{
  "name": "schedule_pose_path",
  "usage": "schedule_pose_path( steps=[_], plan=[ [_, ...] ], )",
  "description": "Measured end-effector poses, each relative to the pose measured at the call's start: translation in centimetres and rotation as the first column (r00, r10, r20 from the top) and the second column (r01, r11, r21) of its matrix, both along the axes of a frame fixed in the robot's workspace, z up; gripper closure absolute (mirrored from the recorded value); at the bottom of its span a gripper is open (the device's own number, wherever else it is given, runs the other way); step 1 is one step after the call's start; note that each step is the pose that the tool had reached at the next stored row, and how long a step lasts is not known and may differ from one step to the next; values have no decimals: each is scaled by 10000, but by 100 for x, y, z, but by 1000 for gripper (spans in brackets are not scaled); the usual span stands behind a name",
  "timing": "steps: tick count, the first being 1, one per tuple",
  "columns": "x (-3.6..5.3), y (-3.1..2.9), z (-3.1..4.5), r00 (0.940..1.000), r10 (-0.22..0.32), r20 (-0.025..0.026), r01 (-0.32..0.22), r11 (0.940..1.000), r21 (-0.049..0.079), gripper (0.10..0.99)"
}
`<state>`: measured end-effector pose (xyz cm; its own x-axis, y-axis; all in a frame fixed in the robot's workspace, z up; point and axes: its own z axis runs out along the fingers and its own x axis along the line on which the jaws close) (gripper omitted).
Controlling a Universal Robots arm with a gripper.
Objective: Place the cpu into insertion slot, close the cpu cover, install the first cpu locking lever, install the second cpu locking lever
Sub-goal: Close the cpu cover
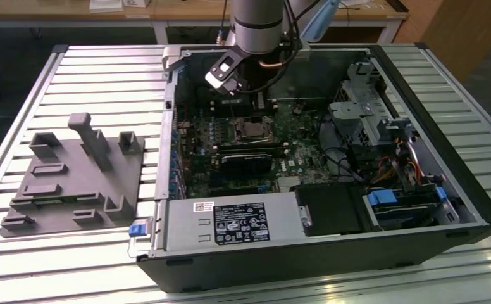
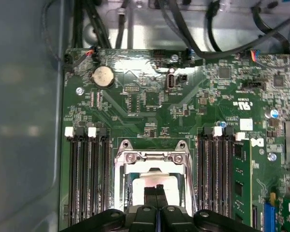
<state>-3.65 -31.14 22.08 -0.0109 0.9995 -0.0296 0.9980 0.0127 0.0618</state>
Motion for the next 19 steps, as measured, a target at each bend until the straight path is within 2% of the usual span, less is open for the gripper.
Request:
schedule_pose_path(
  steps=[5,10,15,19],
  plan=[
    [0,0,-3,9960,898,-2,-898,9960,-18,980],
    [0,0,-7,9836,1805,-6,-1805,9836,-48,980],
    [0,0,-10,9630,2696,-10,-2696,9630,-69,980],
    [0,0,-13,9411,3381,-15,-3381,9411,-86,980]
  ],
)
